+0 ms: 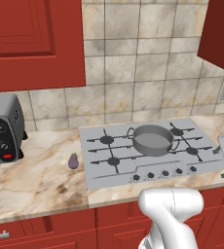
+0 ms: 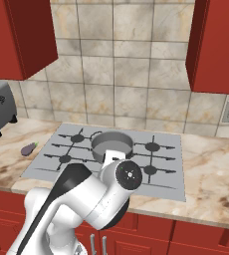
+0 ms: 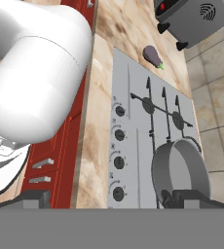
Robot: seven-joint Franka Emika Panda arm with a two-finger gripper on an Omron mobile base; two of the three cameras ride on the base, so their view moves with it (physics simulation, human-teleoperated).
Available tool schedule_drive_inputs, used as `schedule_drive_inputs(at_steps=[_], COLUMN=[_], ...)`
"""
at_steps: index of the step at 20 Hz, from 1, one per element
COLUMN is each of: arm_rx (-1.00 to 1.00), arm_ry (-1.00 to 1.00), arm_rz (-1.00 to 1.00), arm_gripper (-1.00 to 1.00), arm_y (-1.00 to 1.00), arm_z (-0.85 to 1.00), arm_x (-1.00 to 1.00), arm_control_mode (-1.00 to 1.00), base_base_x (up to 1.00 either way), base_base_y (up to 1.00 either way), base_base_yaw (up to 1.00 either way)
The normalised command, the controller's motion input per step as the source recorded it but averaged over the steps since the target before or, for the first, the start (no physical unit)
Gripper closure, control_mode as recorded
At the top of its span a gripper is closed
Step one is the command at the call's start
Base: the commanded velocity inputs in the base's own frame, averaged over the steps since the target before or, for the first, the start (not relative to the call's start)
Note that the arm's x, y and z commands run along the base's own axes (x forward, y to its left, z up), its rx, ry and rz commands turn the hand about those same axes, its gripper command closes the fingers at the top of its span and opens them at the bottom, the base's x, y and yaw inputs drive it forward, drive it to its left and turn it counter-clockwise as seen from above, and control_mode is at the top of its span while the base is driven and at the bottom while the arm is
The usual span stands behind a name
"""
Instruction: Turn on the burner for the pot on the stove. Wait thirty seconds for the pot to heat up. Then add the eggplant to the pot.
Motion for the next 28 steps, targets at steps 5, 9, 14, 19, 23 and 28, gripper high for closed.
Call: schedule_drive_inputs(at_steps=[5,9,14,19,23,28], arm_rx=[0.0,0.0,0.0,0.0,0.0,0.0], arm_ry=[0.0,0.0,0.0,0.0,0.0,0.0], arm_rz=[0.0,0.0,0.0,0.0,0.0,0.0], arm_gripper=[-1.0,-1.0,-1.0,-1.0,-1.0,-1.0], arm_y=[0.0,0.0,0.0,0.0,0.0,0.0], arm_z=[0.0,0.0,0.0,0.0,0.0,0.0], arm_x=[0.0,0.0,0.0,0.0,0.0,0.0], arm_control_mode=[-1.0,-1.0,-1.0,-1.0,-1.0,-1.0], base_base_x=[0.0,0.0,0.0,0.0,0.0,0.0], base_base_y=[0.0,0.0,0.0,0.0,0.0,0.0], base_base_yaw=[0.0,0.0,0.0,0.0,0.0,0.0])
